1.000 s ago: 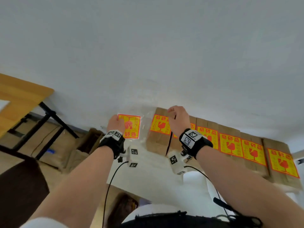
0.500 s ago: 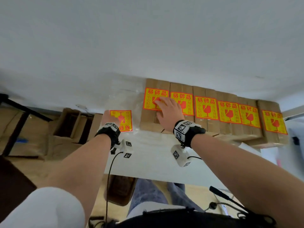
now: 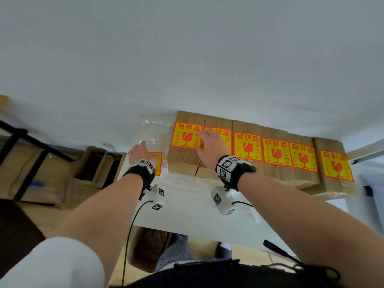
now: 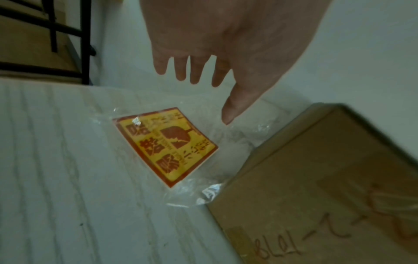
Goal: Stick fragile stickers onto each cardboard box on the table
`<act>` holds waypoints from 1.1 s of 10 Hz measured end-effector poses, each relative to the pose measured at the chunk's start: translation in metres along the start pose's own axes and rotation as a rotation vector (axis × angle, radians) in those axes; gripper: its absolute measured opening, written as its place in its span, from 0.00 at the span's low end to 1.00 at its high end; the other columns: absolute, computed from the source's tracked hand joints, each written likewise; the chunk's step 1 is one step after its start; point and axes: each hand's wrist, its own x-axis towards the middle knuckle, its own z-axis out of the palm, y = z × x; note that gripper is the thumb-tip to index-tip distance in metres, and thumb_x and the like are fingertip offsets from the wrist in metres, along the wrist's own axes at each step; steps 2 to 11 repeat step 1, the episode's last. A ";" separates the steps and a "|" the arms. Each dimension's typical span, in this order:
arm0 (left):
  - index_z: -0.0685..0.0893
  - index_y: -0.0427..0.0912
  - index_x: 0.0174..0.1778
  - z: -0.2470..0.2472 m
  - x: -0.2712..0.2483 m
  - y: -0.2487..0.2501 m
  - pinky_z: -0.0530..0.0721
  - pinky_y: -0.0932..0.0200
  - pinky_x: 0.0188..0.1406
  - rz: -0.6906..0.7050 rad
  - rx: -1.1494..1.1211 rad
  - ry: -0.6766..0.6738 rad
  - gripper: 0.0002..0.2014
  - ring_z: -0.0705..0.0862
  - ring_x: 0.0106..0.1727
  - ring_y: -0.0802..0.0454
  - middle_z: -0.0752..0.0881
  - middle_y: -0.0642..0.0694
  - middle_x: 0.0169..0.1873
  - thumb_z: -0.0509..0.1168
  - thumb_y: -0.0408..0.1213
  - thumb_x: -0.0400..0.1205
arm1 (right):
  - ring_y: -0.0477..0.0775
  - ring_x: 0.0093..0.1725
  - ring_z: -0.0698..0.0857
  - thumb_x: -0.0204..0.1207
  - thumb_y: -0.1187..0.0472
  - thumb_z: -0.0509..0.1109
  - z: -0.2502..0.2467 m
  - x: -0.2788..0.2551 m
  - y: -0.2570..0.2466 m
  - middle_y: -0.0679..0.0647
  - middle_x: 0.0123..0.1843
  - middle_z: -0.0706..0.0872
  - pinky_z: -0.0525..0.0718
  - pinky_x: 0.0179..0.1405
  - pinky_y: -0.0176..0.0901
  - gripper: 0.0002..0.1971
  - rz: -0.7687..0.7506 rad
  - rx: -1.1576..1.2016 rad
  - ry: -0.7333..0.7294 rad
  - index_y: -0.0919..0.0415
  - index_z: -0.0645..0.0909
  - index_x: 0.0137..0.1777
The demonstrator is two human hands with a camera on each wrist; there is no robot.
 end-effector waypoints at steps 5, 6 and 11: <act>0.67 0.41 0.81 -0.014 -0.021 0.018 0.73 0.41 0.74 0.043 0.056 0.066 0.28 0.69 0.77 0.37 0.72 0.36 0.75 0.64 0.38 0.84 | 0.58 0.78 0.70 0.81 0.59 0.65 -0.022 -0.005 0.007 0.55 0.77 0.75 0.67 0.78 0.52 0.23 -0.008 0.028 0.064 0.57 0.73 0.77; 0.67 0.41 0.81 -0.014 -0.021 0.018 0.73 0.41 0.74 0.043 0.056 0.066 0.28 0.69 0.77 0.37 0.72 0.36 0.75 0.64 0.38 0.84 | 0.58 0.78 0.70 0.81 0.59 0.65 -0.022 -0.005 0.007 0.55 0.77 0.75 0.67 0.78 0.52 0.23 -0.008 0.028 0.064 0.57 0.73 0.77; 0.67 0.41 0.81 -0.014 -0.021 0.018 0.73 0.41 0.74 0.043 0.056 0.066 0.28 0.69 0.77 0.37 0.72 0.36 0.75 0.64 0.38 0.84 | 0.58 0.78 0.70 0.81 0.59 0.65 -0.022 -0.005 0.007 0.55 0.77 0.75 0.67 0.78 0.52 0.23 -0.008 0.028 0.064 0.57 0.73 0.77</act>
